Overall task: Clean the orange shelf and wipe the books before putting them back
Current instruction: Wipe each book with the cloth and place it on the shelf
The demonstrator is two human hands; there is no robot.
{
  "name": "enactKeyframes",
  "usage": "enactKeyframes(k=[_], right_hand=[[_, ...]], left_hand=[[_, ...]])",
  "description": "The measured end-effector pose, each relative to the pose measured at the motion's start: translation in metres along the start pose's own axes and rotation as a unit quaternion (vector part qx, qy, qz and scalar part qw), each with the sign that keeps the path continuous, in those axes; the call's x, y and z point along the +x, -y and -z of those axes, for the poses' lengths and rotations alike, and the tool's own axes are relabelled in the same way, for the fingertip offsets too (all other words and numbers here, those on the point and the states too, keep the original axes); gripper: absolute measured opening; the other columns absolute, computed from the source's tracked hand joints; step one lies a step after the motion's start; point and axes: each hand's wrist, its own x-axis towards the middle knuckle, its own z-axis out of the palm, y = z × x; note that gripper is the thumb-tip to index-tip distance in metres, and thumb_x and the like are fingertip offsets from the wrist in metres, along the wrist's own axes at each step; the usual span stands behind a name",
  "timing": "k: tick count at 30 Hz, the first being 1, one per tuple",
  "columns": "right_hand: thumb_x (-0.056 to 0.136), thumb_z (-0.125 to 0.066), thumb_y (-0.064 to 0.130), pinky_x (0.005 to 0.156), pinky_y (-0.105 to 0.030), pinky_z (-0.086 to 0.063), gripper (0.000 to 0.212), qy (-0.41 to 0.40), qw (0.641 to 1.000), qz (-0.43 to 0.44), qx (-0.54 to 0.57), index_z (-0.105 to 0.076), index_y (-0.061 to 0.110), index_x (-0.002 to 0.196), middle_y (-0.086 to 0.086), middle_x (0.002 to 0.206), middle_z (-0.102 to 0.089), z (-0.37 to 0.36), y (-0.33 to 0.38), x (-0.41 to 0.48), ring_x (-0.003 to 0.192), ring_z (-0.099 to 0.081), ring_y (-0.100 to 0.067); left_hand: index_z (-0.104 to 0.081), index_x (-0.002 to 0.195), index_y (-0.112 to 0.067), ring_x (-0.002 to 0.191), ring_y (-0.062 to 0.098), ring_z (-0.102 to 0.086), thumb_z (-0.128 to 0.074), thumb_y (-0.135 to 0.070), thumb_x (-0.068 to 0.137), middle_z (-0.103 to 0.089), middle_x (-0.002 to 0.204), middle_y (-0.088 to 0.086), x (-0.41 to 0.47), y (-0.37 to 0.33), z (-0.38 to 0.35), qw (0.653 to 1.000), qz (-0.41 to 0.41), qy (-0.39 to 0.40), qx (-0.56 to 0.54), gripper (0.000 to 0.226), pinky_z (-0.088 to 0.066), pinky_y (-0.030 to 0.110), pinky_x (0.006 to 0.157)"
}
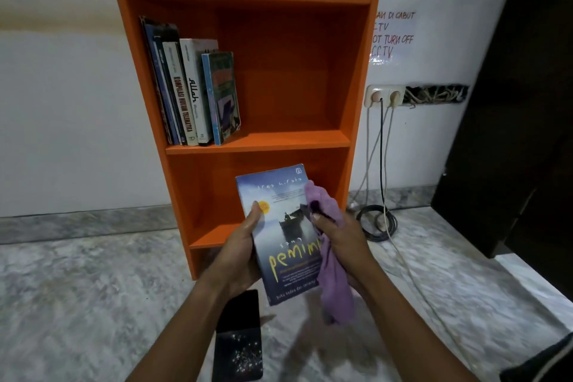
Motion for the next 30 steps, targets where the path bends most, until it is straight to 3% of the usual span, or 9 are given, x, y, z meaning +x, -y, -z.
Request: enactKeyframes(k=[3, 7, 10, 12, 16, 19, 24, 26, 30], right_hand=[[0.093, -0.066, 0.001, 0.072, -0.03, -0.058, 0.013, -0.038, 0.998, 0.044, 0.029, -0.074, 0.009, 0.098, -0.004, 0.084, -0.078, -0.009, 0.024, 0.02, 0.078, -0.073, -0.017], [0.092, -0.069, 0.007, 0.067, -0.03, -0.057, 0.005, -0.096, 0.99, 0.088, 0.047, -0.072, 0.011, 0.095, -0.003, 0.078, -0.073, -0.022, 0.058, 0.058, 0.073, -0.067, -0.018], [0.092, -0.072, 0.013, 0.069, -0.034, -0.056, 0.01, -0.082, 0.988, 0.128, 0.022, -0.071, 0.012, 0.102, 0.0, 0.078, -0.07, -0.035, 0.08, 0.086, 0.072, -0.066, -0.017], [0.091, -0.074, 0.015, 0.068, -0.032, -0.057, 0.011, -0.097, 0.98, 0.172, -0.018, -0.072, 0.017, 0.101, 0.002, 0.08, -0.073, -0.045, 0.093, 0.11, 0.074, -0.069, -0.016], [0.091, -0.071, 0.027, 0.067, -0.028, -0.049, 0.017, -0.146, 0.952, 0.211, -0.169, -0.069, 0.025, 0.108, 0.008, 0.089, -0.071, -0.058, 0.095, 0.149, 0.084, -0.067, -0.011], [0.09, -0.072, 0.026, 0.072, -0.036, -0.053, 0.018, -0.122, 0.956, 0.202, -0.176, -0.069, 0.027, 0.108, 0.008, 0.092, -0.072, -0.074, 0.082, 0.176, 0.086, -0.068, -0.013], [0.094, -0.068, 0.022, 0.081, -0.049, -0.056, 0.024, -0.012, 0.965, 0.2, -0.167, -0.071, 0.031, 0.116, 0.008, 0.103, -0.076, -0.117, 0.057, 0.238, 0.092, -0.07, -0.019], [0.093, -0.068, 0.022, 0.087, -0.053, -0.056, 0.031, 0.022, 0.973, 0.181, -0.143, -0.07, 0.035, 0.121, 0.007, 0.109, -0.076, -0.135, 0.045, 0.261, 0.099, -0.071, -0.022], [0.088, -0.076, 0.021, 0.084, -0.058, -0.056, 0.009, 0.062, 0.981, 0.156, -0.098, -0.075, 0.027, 0.094, -0.007, 0.096, -0.077, -0.162, 0.019, 0.299, 0.096, -0.072, -0.032]], left_hand=[[-0.067, 0.112, -0.019, 0.076, 0.017, -0.075, -0.052, -0.048, 0.097, -0.079, 0.091, 0.003, 0.008, -0.036, 0.001, 0.976, 0.018, 0.004, 0.216, 0.036, -0.058, 0.033, 0.07], [-0.058, 0.121, -0.035, 0.098, 0.016, -0.073, -0.056, -0.017, 0.102, -0.076, 0.109, -0.006, 0.023, -0.088, 0.005, 0.936, -0.05, 0.046, 0.347, 0.026, -0.061, 0.034, 0.084], [-0.059, 0.117, -0.031, 0.094, 0.012, -0.07, -0.058, -0.014, 0.101, -0.072, 0.108, -0.004, 0.034, -0.127, 0.003, 0.903, -0.118, 0.039, 0.411, 0.023, -0.06, 0.024, 0.069], [-0.059, 0.126, -0.022, 0.093, 0.012, -0.069, -0.061, -0.013, 0.099, -0.071, 0.113, 0.002, 0.05, -0.147, 0.005, 0.89, -0.16, 0.014, 0.426, 0.029, -0.055, 0.019, 0.063], [-0.062, 0.124, -0.025, 0.1, 0.015, -0.068, -0.068, -0.018, 0.095, -0.07, 0.109, -0.008, 0.083, -0.153, 0.014, 0.817, -0.284, -0.113, 0.489, 0.03, -0.055, 0.028, 0.081], [-0.059, 0.108, -0.027, 0.074, 0.01, -0.064, -0.066, -0.019, 0.095, -0.067, 0.088, -0.006, 0.104, -0.146, 0.016, 0.755, -0.359, -0.229, 0.499, 0.016, -0.05, 0.017, 0.059], [-0.049, 0.092, -0.032, 0.072, 0.015, -0.062, -0.062, -0.017, 0.089, -0.06, 0.079, -0.011, 0.159, -0.14, 0.032, 0.705, -0.415, -0.344, 0.461, 0.021, -0.057, 0.05, 0.068], [-0.046, 0.087, -0.029, 0.071, 0.019, -0.06, -0.062, -0.016, 0.088, -0.057, 0.078, -0.007, 0.178, -0.141, 0.041, 0.693, -0.414, -0.377, 0.455, 0.02, -0.055, 0.052, 0.07], [-0.047, 0.086, -0.019, 0.07, 0.023, -0.055, -0.064, -0.011, 0.089, -0.054, 0.079, -0.001, 0.203, -0.136, 0.061, 0.666, -0.414, -0.427, 0.45, 0.019, -0.05, 0.044, 0.065]])
